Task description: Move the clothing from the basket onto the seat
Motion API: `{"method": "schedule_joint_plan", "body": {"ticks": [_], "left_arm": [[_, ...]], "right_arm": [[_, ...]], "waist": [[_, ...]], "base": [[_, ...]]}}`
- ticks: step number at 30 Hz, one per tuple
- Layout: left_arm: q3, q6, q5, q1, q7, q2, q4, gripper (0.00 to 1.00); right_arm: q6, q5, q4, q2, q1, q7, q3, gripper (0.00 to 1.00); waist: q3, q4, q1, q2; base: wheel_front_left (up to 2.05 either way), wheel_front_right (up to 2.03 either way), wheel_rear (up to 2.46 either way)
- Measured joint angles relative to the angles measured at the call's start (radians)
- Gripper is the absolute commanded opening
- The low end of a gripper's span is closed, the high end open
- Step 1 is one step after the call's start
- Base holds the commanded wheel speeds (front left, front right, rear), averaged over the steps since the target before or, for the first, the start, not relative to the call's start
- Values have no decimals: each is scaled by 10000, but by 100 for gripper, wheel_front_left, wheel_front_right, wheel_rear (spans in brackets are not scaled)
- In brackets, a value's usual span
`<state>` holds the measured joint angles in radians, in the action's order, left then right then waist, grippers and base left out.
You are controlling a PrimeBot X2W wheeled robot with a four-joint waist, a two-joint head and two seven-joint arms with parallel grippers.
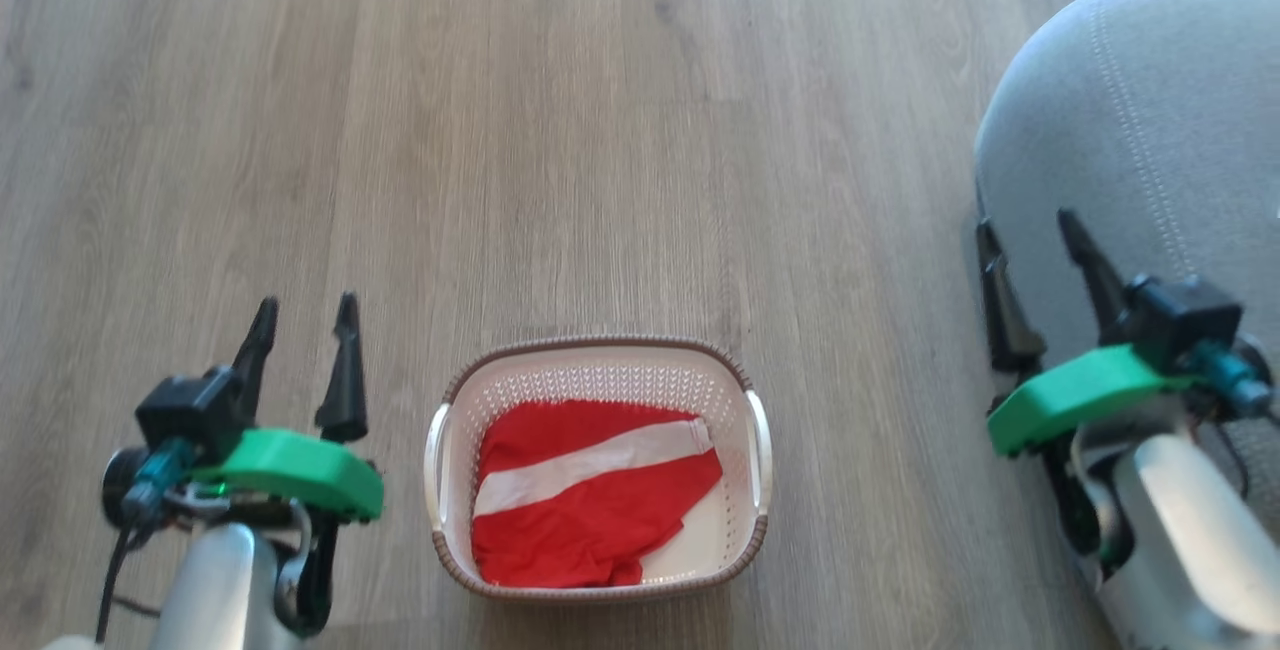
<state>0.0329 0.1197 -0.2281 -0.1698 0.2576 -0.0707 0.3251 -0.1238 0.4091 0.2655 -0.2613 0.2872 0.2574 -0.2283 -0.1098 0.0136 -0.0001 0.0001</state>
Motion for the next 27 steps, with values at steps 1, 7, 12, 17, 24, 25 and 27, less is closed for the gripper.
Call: {"method": "schedule_joint_plan", "body": {"ticks": [1, 7, 12, 17, 24, 25, 27], "left_arm": [[-146, -25, 71, 110, 0, 33, 17, 100], [-840, -61, 276, 857, -4, 174, -90, 100], [-1195, -67, 353, 1262, -8, 230, -512, 100], [-1289, -65, 445, 1491, -8, 242, -740, 100], [-1106, -65, 430, 1713, -8, 244, -752, 100], [-1083, -65, 430, 1713, -8, 244, -752, 100], [-1049, -65, 430, 1713, -8, 244, -752, 100]], "right_arm": [[0, -86, -25, 65, -134, 0, -19, 100], [0, -489, -69, 518, -963, -2, -19, 100], [0, -755, -205, 788, -1398, -2, 224, 100], [0, -934, -270, 997, -1759, -2, 430, 100], [0, -1030, -305, 1034, -2000, -2, 633, 100], [0, -1030, -328, 1041, -2000, -2, 635, 100], [0, -1049, -332, 1066, -2000, -2, 640, 100]], "waist": [[76, 27, 0, 0], [486, 187, 0, 0], [660, 254, 0, 0], [840, 231, 0, 0], [966, 89, 0, 0], [961, 80, 0, 0], [951, 74, 0, 0]], "base": [[0, 0, 0], [0, 0, 0], [0, 0, 0], [0, 0, 0], [0, 0, 0], [0, 0, 0], [0, 0, 0]]}}
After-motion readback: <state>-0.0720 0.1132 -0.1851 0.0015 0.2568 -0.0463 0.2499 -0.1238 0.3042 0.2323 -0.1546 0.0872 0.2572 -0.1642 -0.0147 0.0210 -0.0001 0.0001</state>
